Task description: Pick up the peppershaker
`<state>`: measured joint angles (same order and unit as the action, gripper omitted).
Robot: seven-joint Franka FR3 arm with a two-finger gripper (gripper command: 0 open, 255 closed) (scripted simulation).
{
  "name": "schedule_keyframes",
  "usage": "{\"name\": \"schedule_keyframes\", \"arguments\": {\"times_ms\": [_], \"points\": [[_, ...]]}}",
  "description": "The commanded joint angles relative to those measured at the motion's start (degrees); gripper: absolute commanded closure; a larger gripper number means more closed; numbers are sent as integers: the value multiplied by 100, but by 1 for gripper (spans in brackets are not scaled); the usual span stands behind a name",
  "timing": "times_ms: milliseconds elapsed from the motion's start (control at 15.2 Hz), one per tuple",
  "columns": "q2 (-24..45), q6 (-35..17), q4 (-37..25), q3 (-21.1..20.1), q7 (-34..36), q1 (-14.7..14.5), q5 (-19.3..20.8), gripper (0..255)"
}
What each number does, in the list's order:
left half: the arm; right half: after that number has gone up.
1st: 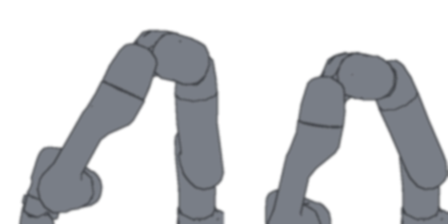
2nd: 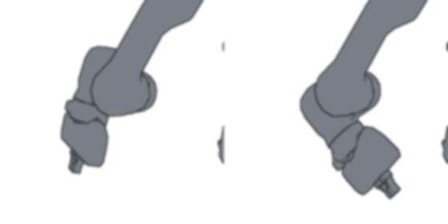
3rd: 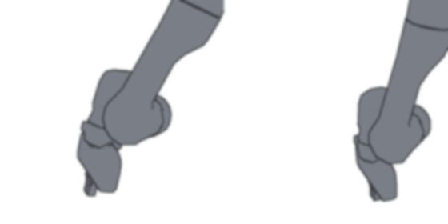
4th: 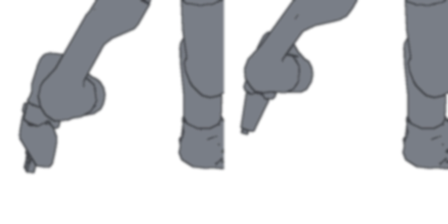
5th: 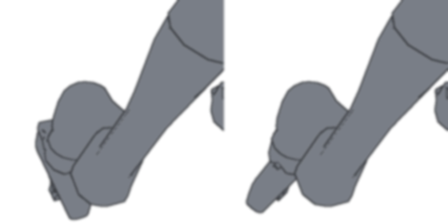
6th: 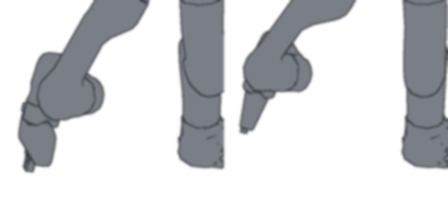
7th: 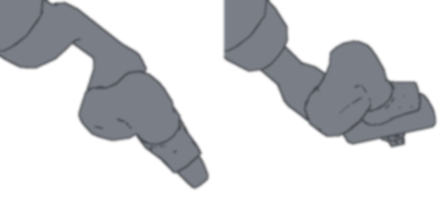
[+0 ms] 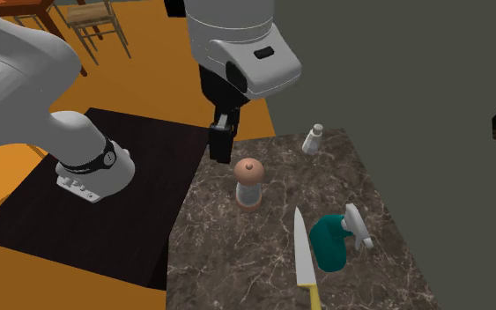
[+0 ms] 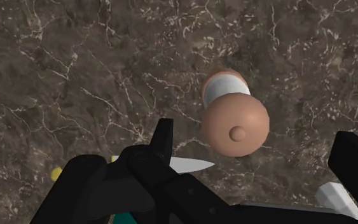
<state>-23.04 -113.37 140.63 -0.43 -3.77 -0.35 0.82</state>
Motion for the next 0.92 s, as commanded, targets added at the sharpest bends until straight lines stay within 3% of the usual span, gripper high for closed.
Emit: {"name": "schedule_keyframes", "arguments": {"times_ms": [0, 330, 858], "points": [[431, -357, -57, -25, 54, -17, -31, 0], [1475, -1168, -220, -68, 153, -48, -87, 0], [1893, -1810, 5, -71, 162, -47, -79, 0]]}}
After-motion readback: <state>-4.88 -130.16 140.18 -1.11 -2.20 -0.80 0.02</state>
